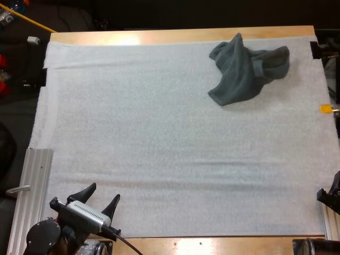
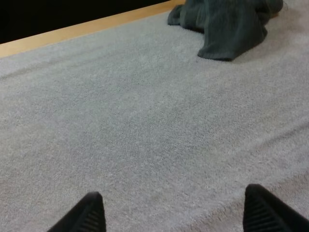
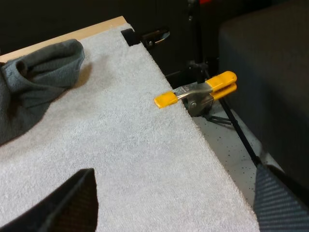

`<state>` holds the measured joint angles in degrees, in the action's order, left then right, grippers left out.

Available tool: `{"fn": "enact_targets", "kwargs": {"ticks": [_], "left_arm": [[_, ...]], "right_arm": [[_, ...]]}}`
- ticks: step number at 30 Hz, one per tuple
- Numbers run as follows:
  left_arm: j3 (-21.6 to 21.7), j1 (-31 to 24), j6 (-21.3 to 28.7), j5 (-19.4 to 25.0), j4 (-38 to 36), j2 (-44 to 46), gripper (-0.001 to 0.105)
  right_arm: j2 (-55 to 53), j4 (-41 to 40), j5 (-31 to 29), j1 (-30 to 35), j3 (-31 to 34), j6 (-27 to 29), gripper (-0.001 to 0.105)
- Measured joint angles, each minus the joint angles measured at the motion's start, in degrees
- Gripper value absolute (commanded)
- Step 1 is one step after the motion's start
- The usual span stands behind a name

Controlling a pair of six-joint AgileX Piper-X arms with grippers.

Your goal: Pick towel from pile, fold and stack

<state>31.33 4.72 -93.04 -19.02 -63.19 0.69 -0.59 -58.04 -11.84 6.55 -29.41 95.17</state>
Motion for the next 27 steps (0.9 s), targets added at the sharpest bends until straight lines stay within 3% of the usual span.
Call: {"fn": "enact_targets", "kwargs": {"ticks": [10,15,19,27], "left_arm": [[0.0,0.0,-0.2,0.4,0.0,0.0,0.058],[0.1,0.0,-1.0,0.7,0.1,0.0,0.058],[2.8,0.0,-0.9,0.7,0.0,-1.1,0.058],[10.1,0.1,-0.5,-0.6,0.5,-13.0,0.058]], "right_arm": [[0.0,0.0,0.8,0.0,0.0,0.1,0.065],[0.1,-1.1,2.6,0.0,-1.2,5.6,0.065],[3.2,-1.6,6.2,-0.1,-5.9,6.2,0.065],[13.1,-1.6,16.8,-0.1,-16.6,6.4,0.065]]}}
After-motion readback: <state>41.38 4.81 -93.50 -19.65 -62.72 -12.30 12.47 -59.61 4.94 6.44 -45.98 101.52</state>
